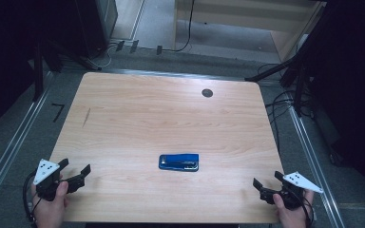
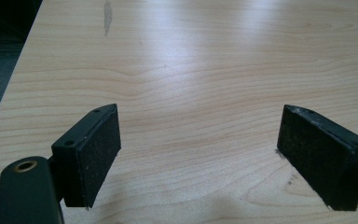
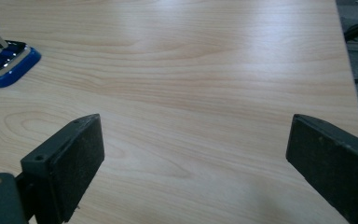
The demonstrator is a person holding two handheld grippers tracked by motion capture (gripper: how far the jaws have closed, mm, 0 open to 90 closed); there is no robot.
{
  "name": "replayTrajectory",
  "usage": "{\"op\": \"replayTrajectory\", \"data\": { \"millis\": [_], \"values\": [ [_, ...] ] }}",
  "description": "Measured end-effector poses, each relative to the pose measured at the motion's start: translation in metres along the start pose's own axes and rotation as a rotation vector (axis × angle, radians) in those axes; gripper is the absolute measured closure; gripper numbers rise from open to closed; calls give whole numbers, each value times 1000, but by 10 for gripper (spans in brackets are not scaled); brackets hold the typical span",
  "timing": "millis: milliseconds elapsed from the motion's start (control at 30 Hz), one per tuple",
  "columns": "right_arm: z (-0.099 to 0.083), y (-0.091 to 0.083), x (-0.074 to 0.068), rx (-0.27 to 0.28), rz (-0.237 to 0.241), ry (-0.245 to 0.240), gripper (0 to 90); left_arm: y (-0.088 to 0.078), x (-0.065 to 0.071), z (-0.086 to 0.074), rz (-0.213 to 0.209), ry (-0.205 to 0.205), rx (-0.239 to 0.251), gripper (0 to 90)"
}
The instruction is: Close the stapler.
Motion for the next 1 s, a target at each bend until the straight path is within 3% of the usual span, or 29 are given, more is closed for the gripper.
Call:
{"op": "replayTrajectory", "data": {
  "millis": [567,767,1000],
  "values": [
    [-12,-20,37,22,-63,57,50,0,0,0,-3,-4,1,140],
    [-16,-21,41,19,-64,72,56,0,0,0,-3,-4,0,140],
    [-18,-19,38,32,-65,54,68,0,0,0,-4,-6,0,139]
  ]
}}
Point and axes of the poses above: each handheld gripper's, and its own axes: y roughly forward along the jaws, z roughly out of its top, x roughly to its right, the point moved 2 cm from there along y, roughly forward along the jaws, and after that the axes turned 11 degrees about y, right-handed, at the moved point
